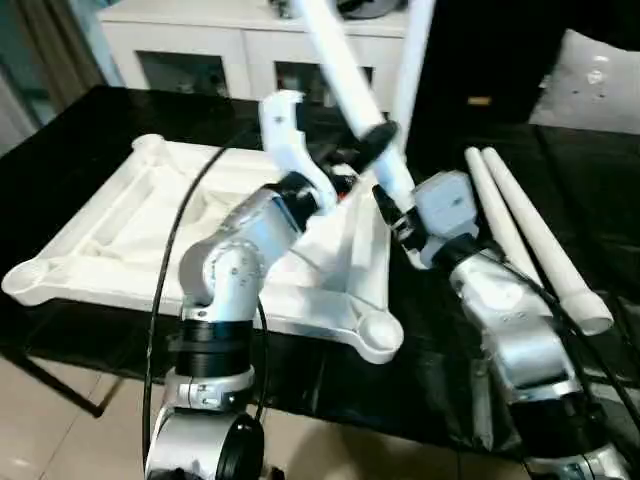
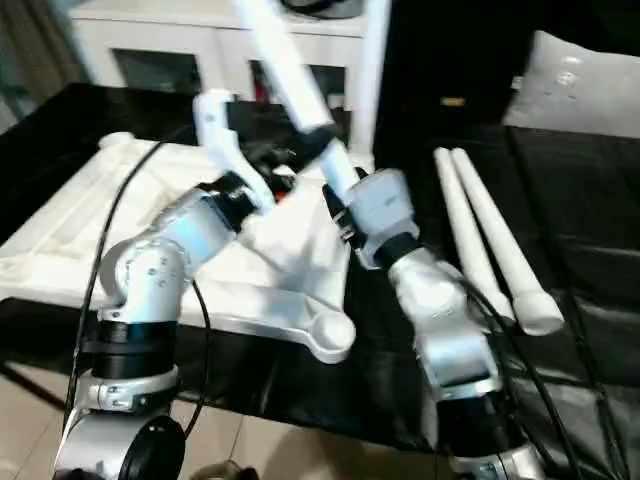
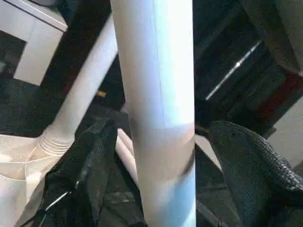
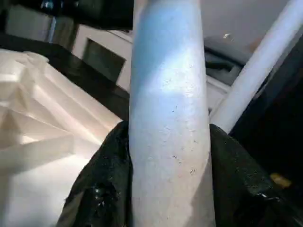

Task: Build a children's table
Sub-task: Pick table leg

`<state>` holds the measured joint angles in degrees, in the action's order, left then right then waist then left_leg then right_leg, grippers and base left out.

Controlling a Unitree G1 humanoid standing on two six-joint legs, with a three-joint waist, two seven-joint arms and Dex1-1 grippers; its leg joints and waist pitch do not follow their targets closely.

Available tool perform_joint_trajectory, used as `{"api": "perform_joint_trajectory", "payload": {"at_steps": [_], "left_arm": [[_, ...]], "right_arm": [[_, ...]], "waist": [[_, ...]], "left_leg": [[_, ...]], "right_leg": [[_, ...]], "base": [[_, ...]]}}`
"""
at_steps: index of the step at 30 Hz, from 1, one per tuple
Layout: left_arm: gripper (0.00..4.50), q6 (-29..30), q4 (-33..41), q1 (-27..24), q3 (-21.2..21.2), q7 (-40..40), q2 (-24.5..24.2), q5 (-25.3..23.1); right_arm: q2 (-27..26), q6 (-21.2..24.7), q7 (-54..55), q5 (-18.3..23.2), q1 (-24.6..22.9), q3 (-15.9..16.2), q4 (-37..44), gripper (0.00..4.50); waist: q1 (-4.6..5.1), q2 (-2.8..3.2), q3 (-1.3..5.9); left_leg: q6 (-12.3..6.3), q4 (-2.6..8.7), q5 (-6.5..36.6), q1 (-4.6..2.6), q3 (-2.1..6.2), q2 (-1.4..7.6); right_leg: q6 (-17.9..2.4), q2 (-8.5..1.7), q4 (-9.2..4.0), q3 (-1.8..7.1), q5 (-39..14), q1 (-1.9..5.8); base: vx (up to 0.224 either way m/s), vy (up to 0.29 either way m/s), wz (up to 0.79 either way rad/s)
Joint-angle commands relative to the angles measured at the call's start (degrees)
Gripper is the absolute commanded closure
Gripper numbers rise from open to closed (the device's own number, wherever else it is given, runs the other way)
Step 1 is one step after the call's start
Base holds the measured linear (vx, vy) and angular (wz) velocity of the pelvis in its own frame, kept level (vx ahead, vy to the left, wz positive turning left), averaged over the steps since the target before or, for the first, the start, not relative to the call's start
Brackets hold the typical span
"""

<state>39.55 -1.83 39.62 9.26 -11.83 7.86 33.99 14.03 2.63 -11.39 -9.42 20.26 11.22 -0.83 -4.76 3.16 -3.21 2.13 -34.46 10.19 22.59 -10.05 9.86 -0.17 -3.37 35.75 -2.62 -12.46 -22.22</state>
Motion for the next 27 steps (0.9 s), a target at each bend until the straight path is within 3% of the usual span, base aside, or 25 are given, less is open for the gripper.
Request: {"api": "perform_joint_trajectory", "payload": {"at_steps": [1, 13, 27], "left_arm": [[1.36, -0.77, -1.55, 1.41, 0.78, 1.51, 5.37, 0.04], [1.36, -2.45, -2.31, 1.72, 2.29, 3.78, 5.89, 4.39], [1.36, -3.17, -2.73, 1.48, 1.5, 5.23, 4.84, 6.67]], "right_arm": [[-0.29, -3.76, 1.9, -2.81, 0.47, 1.22, -0.07, 2.66], [-0.5, -10.3, 5.21, -6.23, 1.01, 1.94, -4.24, 2.66], [-0.77, -12.55, 6.05, -7.15, 1.44, 1.86, -6.17, 2.66]], "waist": [[0.15, -1.1, 4.04], [0.16, -1.03, 4.09], [0.19, -1.18, 4.05]], "left_leg": [[-2.76, 2.97, 5.82, -0.82, 0.97, 2.26], [-3.57, 2.9, 6.58, -0.91, 1.01, 2.33], [-4.01, 2.83, 6.82, -0.89, 0.97, 2.31]], "right_leg": [[-10.22, -3.98, -4.42, 2.41, -3.9, 2.79], [-10.91, -3.87, -4.07, 2.42, -1.77, 2.79], [-10.41, -3.8, -4.1, 2.4, -2.95, 2.77]], "base": [[0.0, 0.0, 0.0], [0.0, 0.0, 0.0], [0.0, 0.0, 0.0]]}}
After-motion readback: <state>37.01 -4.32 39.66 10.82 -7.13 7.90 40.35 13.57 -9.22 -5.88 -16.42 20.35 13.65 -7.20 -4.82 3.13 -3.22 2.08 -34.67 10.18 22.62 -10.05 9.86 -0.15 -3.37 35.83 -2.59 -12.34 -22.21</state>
